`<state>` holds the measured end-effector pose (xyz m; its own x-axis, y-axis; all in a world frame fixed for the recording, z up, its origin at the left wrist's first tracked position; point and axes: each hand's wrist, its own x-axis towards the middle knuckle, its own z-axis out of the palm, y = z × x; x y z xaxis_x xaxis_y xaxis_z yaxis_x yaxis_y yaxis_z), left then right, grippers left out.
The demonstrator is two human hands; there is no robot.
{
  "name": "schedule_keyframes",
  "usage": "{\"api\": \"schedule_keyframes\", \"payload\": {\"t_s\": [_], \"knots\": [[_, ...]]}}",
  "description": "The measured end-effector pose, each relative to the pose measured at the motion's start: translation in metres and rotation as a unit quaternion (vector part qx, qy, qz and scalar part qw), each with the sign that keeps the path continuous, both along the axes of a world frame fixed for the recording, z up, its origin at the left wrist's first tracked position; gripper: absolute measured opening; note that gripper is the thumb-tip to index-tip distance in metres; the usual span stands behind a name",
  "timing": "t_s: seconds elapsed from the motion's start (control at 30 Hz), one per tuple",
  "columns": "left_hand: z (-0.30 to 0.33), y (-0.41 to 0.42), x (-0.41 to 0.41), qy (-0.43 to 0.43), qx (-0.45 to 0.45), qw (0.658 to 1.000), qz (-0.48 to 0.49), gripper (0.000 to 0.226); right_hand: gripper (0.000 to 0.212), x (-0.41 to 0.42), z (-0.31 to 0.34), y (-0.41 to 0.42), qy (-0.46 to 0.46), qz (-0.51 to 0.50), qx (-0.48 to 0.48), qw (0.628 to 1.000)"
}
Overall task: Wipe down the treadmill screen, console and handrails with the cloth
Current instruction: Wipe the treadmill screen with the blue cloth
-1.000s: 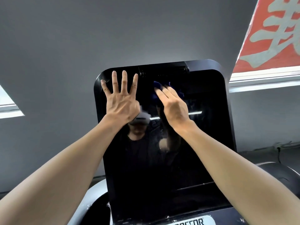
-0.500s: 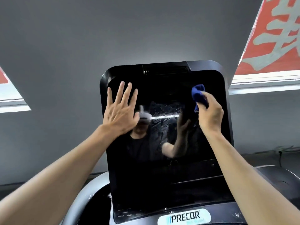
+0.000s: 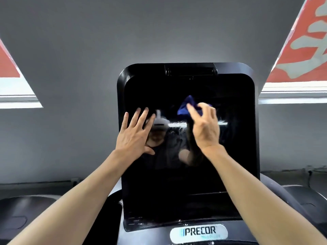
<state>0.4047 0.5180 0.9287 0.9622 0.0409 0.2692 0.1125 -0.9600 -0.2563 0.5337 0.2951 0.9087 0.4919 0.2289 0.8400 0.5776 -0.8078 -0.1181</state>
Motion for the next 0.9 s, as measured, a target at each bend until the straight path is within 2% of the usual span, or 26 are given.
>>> {"api": "schedule_keyframes", "payload": {"t_s": [0.1, 0.23, 0.3, 0.4, 0.47, 0.57, 0.63, 0.73, 0.8, 0.9], "knots": [[0.0, -0.002, 0.0, 0.0, -0.001, 1.0, 0.003, 0.139, 0.045, -0.012, -0.011, -0.01, 0.019, -0.032, 0.01, 0.999], [0.002, -0.004, -0.001, 0.001, -0.001, 1.0, 0.004, 0.139, 0.05, -0.042, -0.022, 0.022, 0.048, 0.037, -0.055, 0.997], [0.004, -0.005, -0.002, 0.005, -0.001, 1.0, 0.005, 0.139, 0.043, -0.026, -0.005, 0.023, 0.037, 0.045, -0.062, 0.996], [0.006, -0.007, -0.003, 0.007, -0.003, 1.0, 0.007, 0.138, 0.038, -0.009, 0.008, 0.001, 0.042, 0.003, -0.005, 0.999], [0.006, -0.008, -0.003, 0.01, -0.003, 1.0, 0.015, 0.138, 0.037, -0.026, -0.011, -0.005, 0.043, -0.01, 0.019, 0.999], [0.005, -0.009, -0.003, 0.011, -0.009, 1.0, 0.017, 0.138, 0.037, -0.057, -0.043, 0.012, 0.007, 0.055, -0.076, 0.996], [0.006, -0.01, -0.004, 0.005, -0.017, 1.0, 0.01, 0.139, 0.038, -0.048, -0.031, 0.013, 0.004, 0.09, -0.103, 0.991], [0.001, -0.008, -0.014, -0.023, -0.033, 0.999, 0.011, 0.137, 0.04, -0.035, -0.013, -0.008, 0.047, 0.029, -0.019, 0.998], [-0.009, -0.008, -0.027, -0.055, -0.062, 0.996, 0.022, 0.136, 0.042, -0.046, -0.029, -0.018, 0.057, -0.003, 0.016, 0.998], [-0.029, -0.011, -0.047, -0.089, -0.112, 0.989, 0.045, 0.141, 0.039, -0.076, -0.062, -0.003, 0.027, 0.051, -0.063, 0.996]]}}
